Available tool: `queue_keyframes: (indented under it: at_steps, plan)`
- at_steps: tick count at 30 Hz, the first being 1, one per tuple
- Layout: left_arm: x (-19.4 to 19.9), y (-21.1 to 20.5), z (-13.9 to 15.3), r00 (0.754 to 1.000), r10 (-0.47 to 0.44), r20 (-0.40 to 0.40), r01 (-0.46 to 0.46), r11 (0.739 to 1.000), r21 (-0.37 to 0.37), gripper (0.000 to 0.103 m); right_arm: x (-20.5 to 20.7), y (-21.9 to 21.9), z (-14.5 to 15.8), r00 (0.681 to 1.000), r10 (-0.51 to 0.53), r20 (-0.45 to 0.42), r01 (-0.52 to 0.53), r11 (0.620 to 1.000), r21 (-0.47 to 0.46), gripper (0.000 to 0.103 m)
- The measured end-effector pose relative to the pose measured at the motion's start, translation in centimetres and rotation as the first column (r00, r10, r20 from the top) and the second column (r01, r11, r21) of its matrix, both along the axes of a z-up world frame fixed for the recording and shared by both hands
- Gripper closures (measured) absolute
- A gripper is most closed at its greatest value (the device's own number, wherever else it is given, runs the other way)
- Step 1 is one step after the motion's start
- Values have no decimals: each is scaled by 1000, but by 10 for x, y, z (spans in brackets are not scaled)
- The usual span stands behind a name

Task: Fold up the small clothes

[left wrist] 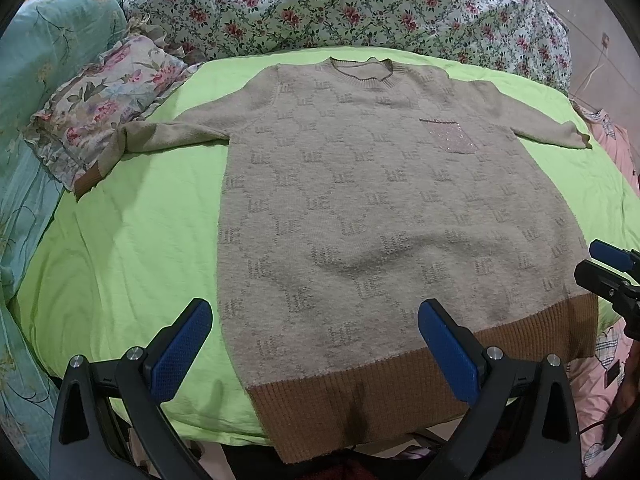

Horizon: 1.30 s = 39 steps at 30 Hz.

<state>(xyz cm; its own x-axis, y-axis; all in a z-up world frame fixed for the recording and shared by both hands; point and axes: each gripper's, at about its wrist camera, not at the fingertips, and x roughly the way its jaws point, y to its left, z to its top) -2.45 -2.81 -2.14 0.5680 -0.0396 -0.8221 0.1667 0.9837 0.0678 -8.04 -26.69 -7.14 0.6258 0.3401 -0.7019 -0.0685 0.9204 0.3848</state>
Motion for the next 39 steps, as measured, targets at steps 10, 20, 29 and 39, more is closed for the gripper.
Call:
queue_keyframes:
  at_steps: [10, 20, 29, 39]
  plan:
    - [19, 0, 4, 1000, -9, 7, 9, 1000, -22, 0, 11, -24, 2, 999, -46, 22, 46, 999, 9, 20]
    - [57, -6, -3, 1000, -5, -24, 4, 999, -50, 0, 29, -78, -10, 989, -150, 0, 150, 988, 42, 20]
    - [87, -19, -5, 999, -15, -35, 13, 998, -58, 0, 59, -183, -30, 947, -320, -17, 319, 937, 143, 20]
    - [107, -61, -23, 992, -81, -96, 78, 996, -35, 0, 120, -361, -85, 780, -611, -131, 623, 743, 244, 57]
